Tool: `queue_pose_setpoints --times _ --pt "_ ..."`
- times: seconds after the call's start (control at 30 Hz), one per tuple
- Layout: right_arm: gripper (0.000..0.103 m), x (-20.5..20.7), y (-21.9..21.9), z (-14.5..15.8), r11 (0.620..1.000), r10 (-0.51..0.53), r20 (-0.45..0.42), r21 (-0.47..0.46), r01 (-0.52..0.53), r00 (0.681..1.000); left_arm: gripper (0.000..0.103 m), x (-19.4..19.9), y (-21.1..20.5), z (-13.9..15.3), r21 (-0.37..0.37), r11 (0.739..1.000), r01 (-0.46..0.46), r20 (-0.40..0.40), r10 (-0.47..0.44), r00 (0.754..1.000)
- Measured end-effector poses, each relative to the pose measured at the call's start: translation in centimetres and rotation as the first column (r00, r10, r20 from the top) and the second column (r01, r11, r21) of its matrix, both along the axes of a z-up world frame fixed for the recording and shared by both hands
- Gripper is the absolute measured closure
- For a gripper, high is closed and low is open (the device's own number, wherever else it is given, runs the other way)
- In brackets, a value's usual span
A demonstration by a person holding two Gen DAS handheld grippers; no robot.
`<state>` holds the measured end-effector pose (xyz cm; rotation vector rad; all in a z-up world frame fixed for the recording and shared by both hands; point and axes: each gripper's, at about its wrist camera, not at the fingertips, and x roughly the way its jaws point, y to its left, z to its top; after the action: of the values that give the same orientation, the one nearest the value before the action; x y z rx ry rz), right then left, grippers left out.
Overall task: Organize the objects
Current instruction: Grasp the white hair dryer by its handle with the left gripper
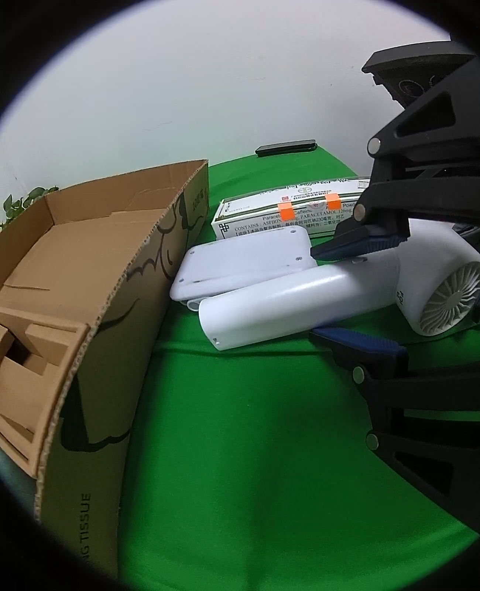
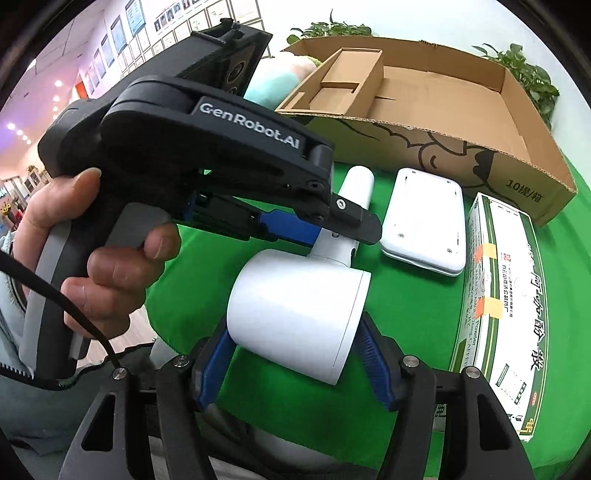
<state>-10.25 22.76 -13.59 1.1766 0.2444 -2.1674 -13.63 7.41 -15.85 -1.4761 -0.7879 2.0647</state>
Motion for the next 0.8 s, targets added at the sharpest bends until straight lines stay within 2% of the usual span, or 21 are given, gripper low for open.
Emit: queue_pose_setpoints --times 0.2,0.37,0.53,0.63,0.8 --pt "0.042 -1.1 -2.8 1.6 1.000 -0.009 -0.074 -0.012 0.008 0.997 0.070 0.4 0.0 2.9 -0.057 0.998 -0.007 -0.092 0.002 0.996" --pt "0.042 -2.6 -3.7 4.1 0.998 -0.020 -0.157 -0.054 0.011 0.987 0.071 0.7 0.2 6.8 -0.089 0.995 -0.032 -0.201 0.013 0.980" --pt "0.042 -5.0 -6.7 7.2 0.996 -0.037 -0.243 -0.087 0.017 0.969 0.071 0.1 1.1 11.0 -0.170 0.984 -0.043 -0.311 -0.012 0.950" --pt "0.042 -6.8 -8.7 9.2 0.993 -0.052 -0.285 -0.114 0.020 0.957 0.071 -0.7 1.3 13.3 -0.193 0.979 -0.059 -0.364 -0.016 0.931" --pt "0.042 -10.4 -11.2 13.2 0.987 -0.082 -0.353 -0.159 0.026 0.932 0.071 -1.6 -0.5 18.4 -0.232 0.970 -0.067 -0.465 -0.050 0.884"
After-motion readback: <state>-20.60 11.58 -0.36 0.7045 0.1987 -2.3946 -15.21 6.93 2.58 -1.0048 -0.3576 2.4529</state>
